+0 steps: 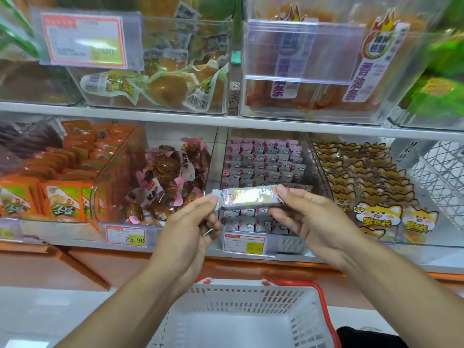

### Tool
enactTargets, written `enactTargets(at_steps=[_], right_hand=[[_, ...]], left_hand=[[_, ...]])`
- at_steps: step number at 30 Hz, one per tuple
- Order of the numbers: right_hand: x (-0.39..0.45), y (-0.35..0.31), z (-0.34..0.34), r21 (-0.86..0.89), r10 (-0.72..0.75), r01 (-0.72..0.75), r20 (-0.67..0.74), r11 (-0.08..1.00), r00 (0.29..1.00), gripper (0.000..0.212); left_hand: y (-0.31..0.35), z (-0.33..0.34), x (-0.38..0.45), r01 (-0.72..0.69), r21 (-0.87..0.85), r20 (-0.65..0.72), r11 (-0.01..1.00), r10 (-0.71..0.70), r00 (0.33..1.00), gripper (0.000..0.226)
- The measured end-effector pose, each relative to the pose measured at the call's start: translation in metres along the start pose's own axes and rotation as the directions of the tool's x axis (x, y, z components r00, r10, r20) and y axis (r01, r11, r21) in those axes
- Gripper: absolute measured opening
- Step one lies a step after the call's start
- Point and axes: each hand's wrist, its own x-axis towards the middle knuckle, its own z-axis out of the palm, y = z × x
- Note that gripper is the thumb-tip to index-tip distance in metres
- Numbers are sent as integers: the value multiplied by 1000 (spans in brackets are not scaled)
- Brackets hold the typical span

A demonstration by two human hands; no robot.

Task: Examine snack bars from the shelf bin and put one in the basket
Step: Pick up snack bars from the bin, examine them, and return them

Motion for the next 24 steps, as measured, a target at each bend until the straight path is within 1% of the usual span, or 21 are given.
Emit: enactTargets(at_steps=[2,4,5,7,9,10,11,12,13,14,15,16,17,19,21,22,24], right_hand=[[0,0,0,70,30,-27,-35,997,999,23],[0,-1,1,116,37,-30,-59,993,998,28],[-1,-2,2,124,32,-23,-71,992,997,29],[-3,-4,3,96,-12,22,-107,995,994,28],[-3,-6,0,0,-133,135,-172,991,976,22],[-2,-9,-3,-60,-221,213,-209,975,953,18],[-1,-13,-7,-125,-316,294,-246,948,916,15],[1,-18,-11,-206,-419,373,-273,905,866,11],[4,-24,-16,-325,-534,445,-279,834,798,5],[7,-29,-21,-472,-653,498,-253,727,714,5],[10,-34,-27,-612,-748,517,-193,598,635,10],[13,-38,-31,-714,-802,510,-119,479,585,13],[15,-41,-35,-788,-824,489,-40,373,565,14],[21,-41,-42,-901,-814,413,138,133,564,13],[28,-39,-44,-956,-742,281,252,-89,621,14],[31,-39,-43,-962,-712,213,272,-173,648,14],[40,-37,-42,-949,-673,119,293,-292,679,18]], left_hand=[[-2,1,-1,-2,30,-10,1000,2,1000,14],[-4,3,-2,-13,90,-16,996,15,1000,18],[-5,3,-3,-25,140,-20,990,28,999,21],[-7,4,-5,-72,261,-5,963,76,997,20],[-10,5,-8,-151,379,53,913,142,988,14],[-11,5,-10,-206,439,98,874,181,979,11],[-14,6,-12,-269,505,150,820,224,963,9],[-17,6,-14,-341,580,209,740,270,940,8],[-20,6,-16,-417,662,276,623,315,908,9],[-22,5,-18,-493,732,356,470,353,865,12],[-24,4,-19,-562,765,447,314,370,814,17],[-26,3,-19,-617,763,530,193,362,767,23],[-28,3,-18,-652,748,588,119,335,736,29],[-31,3,-17,-675,735,637,59,281,718,39],[-35,4,-14,-672,741,648,12,250,719,46],[-37,4,-13,-665,747,648,-11,238,724,49],[-40,4,-10,-649,759,643,-49,210,736,54]])
